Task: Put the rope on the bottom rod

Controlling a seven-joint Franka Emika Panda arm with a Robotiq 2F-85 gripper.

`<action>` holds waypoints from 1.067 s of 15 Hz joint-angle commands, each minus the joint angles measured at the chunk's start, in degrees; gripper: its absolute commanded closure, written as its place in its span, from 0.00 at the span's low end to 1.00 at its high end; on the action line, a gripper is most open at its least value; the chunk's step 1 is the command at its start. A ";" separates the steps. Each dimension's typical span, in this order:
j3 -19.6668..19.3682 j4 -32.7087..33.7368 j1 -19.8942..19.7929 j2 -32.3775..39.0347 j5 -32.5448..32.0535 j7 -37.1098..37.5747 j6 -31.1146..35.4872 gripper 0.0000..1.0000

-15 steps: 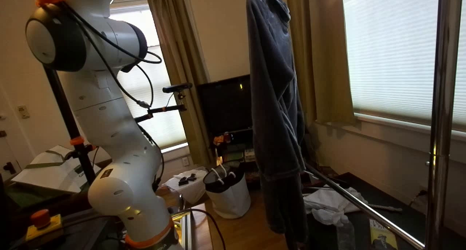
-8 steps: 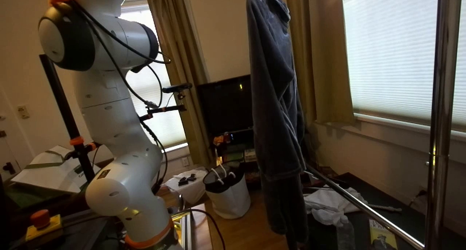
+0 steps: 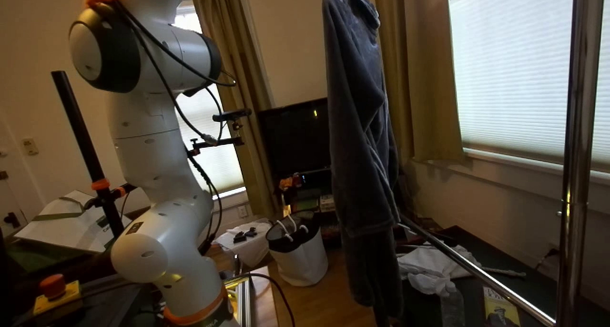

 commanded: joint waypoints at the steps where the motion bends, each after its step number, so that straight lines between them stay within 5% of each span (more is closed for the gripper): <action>1: 4.12 4.30 -4.63 3.89 2.63 1.54 1.40 0.00; 4: 7.66 7.23 -7.03 6.38 4.02 1.53 0.47 0.00; 10: 6.25 10.90 -5.84 9.82 7.01 2.00 0.73 0.00; 11: 10.16 12.68 -9.50 10.62 6.36 2.59 0.05 0.00; 12: 6.85 12.22 -7.11 10.39 7.56 2.29 -0.14 0.00; 13: 11.10 14.22 -11.01 11.32 6.74 3.13 -0.51 0.00; 16: 13.35 17.71 -13.60 13.27 6.50 4.48 -1.09 0.00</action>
